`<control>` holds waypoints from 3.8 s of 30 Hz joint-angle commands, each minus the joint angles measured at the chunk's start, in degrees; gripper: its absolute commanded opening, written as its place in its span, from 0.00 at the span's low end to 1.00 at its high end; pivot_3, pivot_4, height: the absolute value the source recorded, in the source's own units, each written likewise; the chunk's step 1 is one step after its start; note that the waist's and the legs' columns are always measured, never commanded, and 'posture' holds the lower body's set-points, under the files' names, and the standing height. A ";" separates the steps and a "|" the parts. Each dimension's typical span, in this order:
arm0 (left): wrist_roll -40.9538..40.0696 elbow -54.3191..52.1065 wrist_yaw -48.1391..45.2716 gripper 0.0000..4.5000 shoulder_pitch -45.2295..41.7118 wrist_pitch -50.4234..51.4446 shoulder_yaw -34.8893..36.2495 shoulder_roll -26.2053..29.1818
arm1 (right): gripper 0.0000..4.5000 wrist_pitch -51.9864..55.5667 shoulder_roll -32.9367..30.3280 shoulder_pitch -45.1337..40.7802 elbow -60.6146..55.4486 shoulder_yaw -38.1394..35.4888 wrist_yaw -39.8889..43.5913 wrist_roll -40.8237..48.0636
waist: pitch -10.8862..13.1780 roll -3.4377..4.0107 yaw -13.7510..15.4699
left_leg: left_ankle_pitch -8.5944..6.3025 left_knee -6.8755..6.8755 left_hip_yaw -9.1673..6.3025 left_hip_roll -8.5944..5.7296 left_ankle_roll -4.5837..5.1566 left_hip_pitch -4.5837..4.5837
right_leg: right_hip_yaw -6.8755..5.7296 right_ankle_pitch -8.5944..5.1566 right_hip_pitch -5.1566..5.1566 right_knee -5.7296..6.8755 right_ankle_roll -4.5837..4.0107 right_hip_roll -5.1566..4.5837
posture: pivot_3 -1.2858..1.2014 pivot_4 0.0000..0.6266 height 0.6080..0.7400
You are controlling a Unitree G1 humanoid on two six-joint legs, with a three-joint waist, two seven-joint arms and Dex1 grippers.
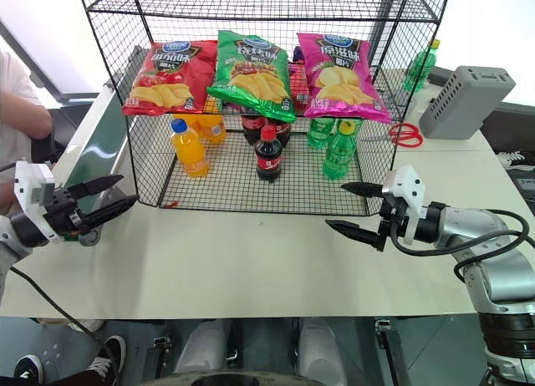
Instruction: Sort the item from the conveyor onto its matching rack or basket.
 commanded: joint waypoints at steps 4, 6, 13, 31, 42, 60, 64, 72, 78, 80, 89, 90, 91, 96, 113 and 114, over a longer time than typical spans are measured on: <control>-0.16 -1.57 -0.96 0.72 1.02 -3.85 1.74 -0.24 | 0.99 0.19 -0.67 -0.37 -0.99 -1.01 1.11 1.41 | 0.00 0.00 0.01 | 0.00 0.00 0.00 0.00 0.00 0.00 | 0.00 0.00 0.00 0.00 0.00 0.00 | 0.52 0.24 1.00; -0.11 -1.47 -0.99 0.72 1.26 -4.50 1.54 -0.30 | 0.99 -0.24 -0.59 -0.18 -0.97 -1.02 1.10 0.97 | 0.00 0.00 0.00 | 0.00 0.00 0.01 0.00 0.00 0.00 | 0.00 0.00 0.00 0.00 0.00 0.00 | 0.52 0.24 1.00; 0.60 0.12 -1.01 0.72 0.30 -6.09 0.71 -0.15 | 0.99 -1.22 -0.28 -0.48 -0.11 -0.67 0.99 -0.12 | 0.00 0.00 0.01 | 0.00 0.00 0.01 0.00 0.00 0.01 | 0.00 0.00 0.00 0.02 0.00 0.00 | 0.52 0.24 1.00; 2.05 4.65 -2.18 0.72 -5.76 -9.09 -3.56 -0.55 | 0.99 -0.87 -1.62 2.85 -2.28 -2.49 0.92 0.66 | 0.00 -0.01 0.03 | 0.00 0.00 0.02 0.00 0.00 0.01 | 0.00 0.00 0.02 0.02 0.01 0.00 | 0.52 0.24 1.00; 1.96 6.14 -3.81 0.72 -7.45 -8.95 -4.71 0.01 | 0.99 -1.06 -1.03 3.60 -3.89 -2.19 -0.29 0.35 | -0.01 -0.01 0.01 | 0.00 0.01 0.03 0.00 0.00 0.03 | 0.00 0.01 0.02 0.04 0.01 0.00 | 0.52 0.24 1.00; 0.28 2.21 -2.51 0.72 -4.23 -5.16 -3.35 0.04 | 0.99 -1.38 -0.89 3.21 -3.18 -0.33 -0.23 -0.05 | -0.01 -0.01 0.02 | 0.00 0.01 0.03 0.00 0.00 0.04 | 0.01 0.01 0.02 0.04 0.01 0.00 | 0.52 0.24 1.00; -0.25 1.15 -2.31 0.72 -3.21 -5.10 -2.48 -0.30 | 0.99 -0.99 -1.06 2.85 -3.59 -0.03 -0.28 0.19 | -0.01 -0.01 -0.12 | 0.00 0.01 0.03 0.00 0.00 0.05 | 0.00 0.01 0.02 0.04 0.01 0.01 | 0.52 0.24 1.00; -0.87 0.28 -1.20 0.72 -2.36 -3.81 -2.15 -0.10 | 0.99 -0.55 -1.42 1.80 -3.79 1.05 0.47 0.35 | -0.01 -0.01 0.01 | 0.00 0.01 0.03 0.00 0.00 0.04 | 0.01 0.01 0.03 0.04 0.01 0.00 | 0.52 0.24 1.00; -0.35 0.41 -1.68 0.72 -2.68 -6.65 -2.20 -0.46 | 0.99 -1.05 -0.53 0.69 -3.07 1.84 0.37 -0.02 | -0.01 -0.01 0.01 | 0.00 0.01 0.03 0.00 -0.01 0.05 | 0.00 0.01 0.03 0.04 0.01 0.00 | 0.52 0.24 1.00; 0.64 0.79 -1.02 0.72 -3.09 -7.85 -2.42 -0.45 | 0.99 -1.26 -0.36 0.33 -2.68 2.27 0.50 -0.24 | -0.01 -0.01 -0.03 | 0.00 0.01 0.02 0.00 0.00 0.05 | 0.01 0.01 0.03 0.05 0.01 0.00 | 0.52 0.24 1.00; 0.22 -0.46 -0.28 0.72 -0.30 -8.40 -1.73 -0.43 | 0.99 -2.28 -0.61 -2.80 0.06 3.75 2.41 -0.89 | -0.01 -0.01 -0.02 | 0.00 0.01 0.03 0.01 0.00 0.06 | 0.00 0.01 0.03 0.05 0.01 0.01 | 0.52 0.24 1.00; 0.21 -0.73 -0.14 0.72 0.12 -8.65 -1.59 -0.53 | 0.99 -2.23 -0.64 -3.06 0.25 3.87 2.62 -0.92 | -0.01 -0.01 -0.02 | 0.00 0.01 0.02 0.01 0.00 0.06 | 0.00 0.00 0.03 0.05 0.01 0.01 | 0.52 0.24 1.00; 0.07 -0.98 0.02 0.72 0.43 -8.59 -1.48 -0.55 | 0.99 -2.19 -0.67 -3.28 0.42 3.93 2.78 -0.96 | -0.01 -0.01 -0.01 | 0.00 0.01 0.03 0.01 -0.01 0.06 | 0.00 0.01 0.03 0.05 0.01 0.00 | 0.52 0.24 1.00; -0.49 -1.71 0.50 0.72 1.62 -8.33 -0.90 -0.52 | 0.99 -1.91 -0.68 -4.03 0.70 4.20 3.16 -1.13 | -0.01 -0.01 -0.01 | 0.00 0.01 0.03 0.01 -0.01 0.05 | 0.01 0.01 0.03 0.05 0.01 0.00 | 0.52 0.24 1.00; 1.15 -1.88 2.27 0.72 1.56 -9.44 -1.10 -1.06 | 0.99 -1.85 -0.34 -4.26 0.60 4.45 2.56 -1.22 | -0.01 -0.01 -0.02 | 0.00 0.01 0.03 0.00 0.00 0.05 | 0.01 0.01 0.03 0.05 0.01 0.00 | 0.52 0.24 1.00; 1.65 -1.92 2.46 0.72 1.44 -10.03 -1.15 -1.11 | 0.99 -1.96 -0.29 -4.40 0.74 4.58 2.56 -1.32 | -0.01 -0.01 -0.01 | 0.00 0.01 0.03 0.01 -0.01 0.06 | 0.01 0.01 0.03 0.05 0.01 0.00 | 0.52 0.24 1.00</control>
